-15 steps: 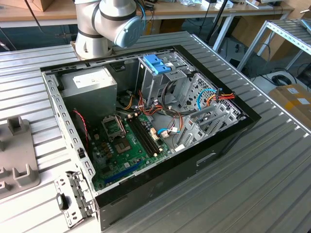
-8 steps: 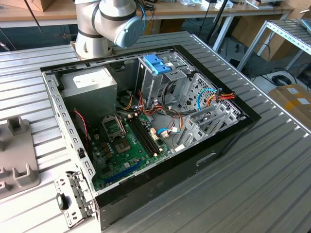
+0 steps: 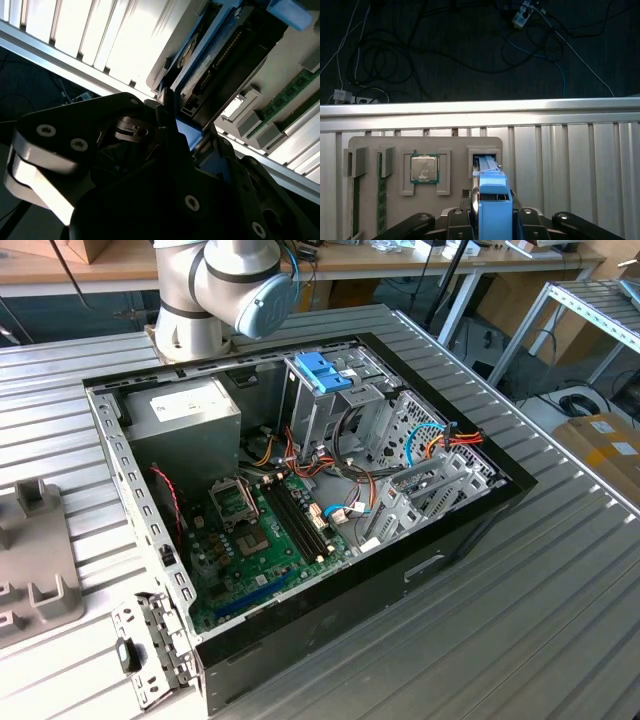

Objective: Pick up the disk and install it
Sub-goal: 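Pick up the disk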

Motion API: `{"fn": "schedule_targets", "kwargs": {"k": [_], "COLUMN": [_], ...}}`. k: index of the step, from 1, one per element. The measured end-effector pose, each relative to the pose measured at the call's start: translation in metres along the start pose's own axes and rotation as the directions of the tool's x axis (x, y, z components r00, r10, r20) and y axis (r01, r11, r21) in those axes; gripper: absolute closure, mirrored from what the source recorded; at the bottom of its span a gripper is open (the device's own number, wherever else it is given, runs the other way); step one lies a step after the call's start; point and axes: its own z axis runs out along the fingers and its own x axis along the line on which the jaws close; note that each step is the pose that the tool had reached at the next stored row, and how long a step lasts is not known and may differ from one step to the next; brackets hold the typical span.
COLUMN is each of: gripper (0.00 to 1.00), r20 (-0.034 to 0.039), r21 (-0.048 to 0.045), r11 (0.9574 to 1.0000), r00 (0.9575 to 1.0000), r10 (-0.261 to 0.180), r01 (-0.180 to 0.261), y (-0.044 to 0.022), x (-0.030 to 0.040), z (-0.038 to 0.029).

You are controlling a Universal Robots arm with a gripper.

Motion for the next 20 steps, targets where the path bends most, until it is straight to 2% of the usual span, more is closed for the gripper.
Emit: {"fn": "schedule_targets", "kwargs": {"k": [3, 20], "gripper": [0.63, 0.63], "r20": [0.0021, 0.0029], "r21": [0.0001, 0.0002], "r11": [1.0000, 1.0000], "r00": [1.0000, 1.0000], "r10": [0.000, 0.000], "r01": [0.000, 0.000], "y": [0.0001, 0.0003], "x": [-0.0001, -0.0003], "z": [-0.0014, -0.0056]}}
